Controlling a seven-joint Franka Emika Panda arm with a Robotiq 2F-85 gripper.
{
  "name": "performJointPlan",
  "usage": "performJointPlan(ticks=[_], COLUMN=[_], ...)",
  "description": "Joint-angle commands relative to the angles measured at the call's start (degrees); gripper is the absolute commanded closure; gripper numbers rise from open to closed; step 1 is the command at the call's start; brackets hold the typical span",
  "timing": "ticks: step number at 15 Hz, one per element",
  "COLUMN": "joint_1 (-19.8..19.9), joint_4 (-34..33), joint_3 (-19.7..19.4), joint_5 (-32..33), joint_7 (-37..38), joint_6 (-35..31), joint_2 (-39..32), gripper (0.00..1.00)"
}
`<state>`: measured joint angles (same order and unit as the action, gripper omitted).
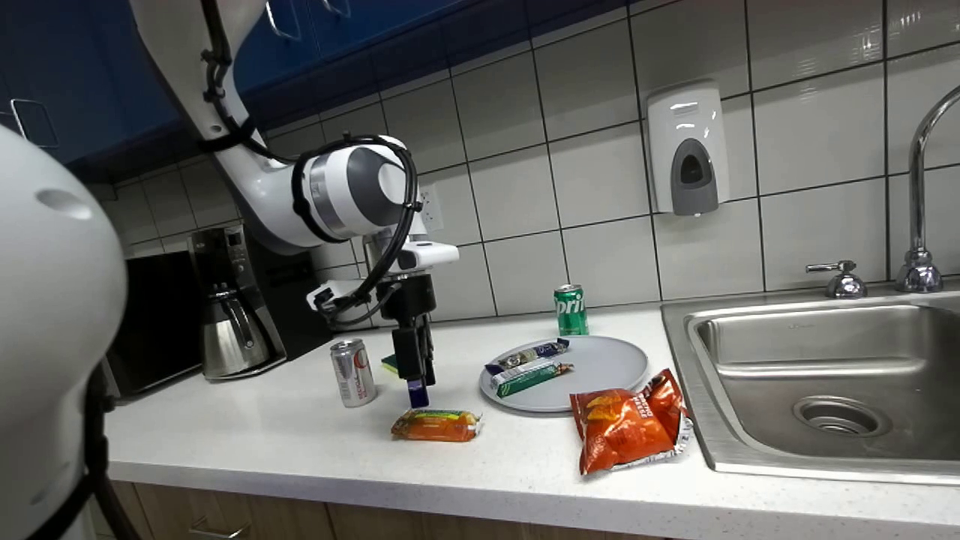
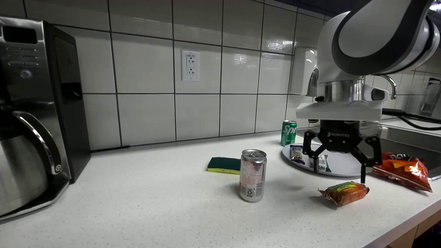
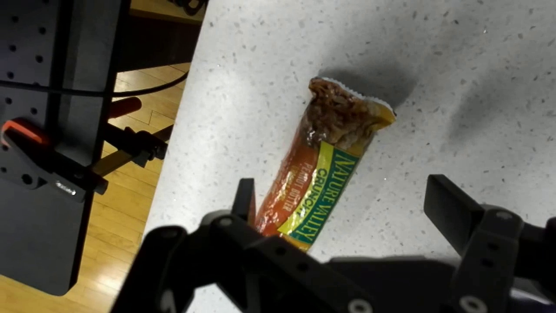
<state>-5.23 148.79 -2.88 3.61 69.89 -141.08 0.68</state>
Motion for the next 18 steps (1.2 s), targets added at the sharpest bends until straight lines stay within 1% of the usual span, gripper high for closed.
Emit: performJointPlan(ticks=[1, 12, 18], joint_1=[1.8, 3.3, 3.3], joint_4=[3.1, 4.4, 4.5], joint_3=[1.5, 0.9, 0.6], joint_5=[0.7, 4.5, 5.3], joint_7=[2.8, 11.8, 13.5], joint_6=[-2.3, -7.5, -8.3], joint_2=[1.8, -0.8, -1.6], gripper=[0.0, 0.0, 0.0])
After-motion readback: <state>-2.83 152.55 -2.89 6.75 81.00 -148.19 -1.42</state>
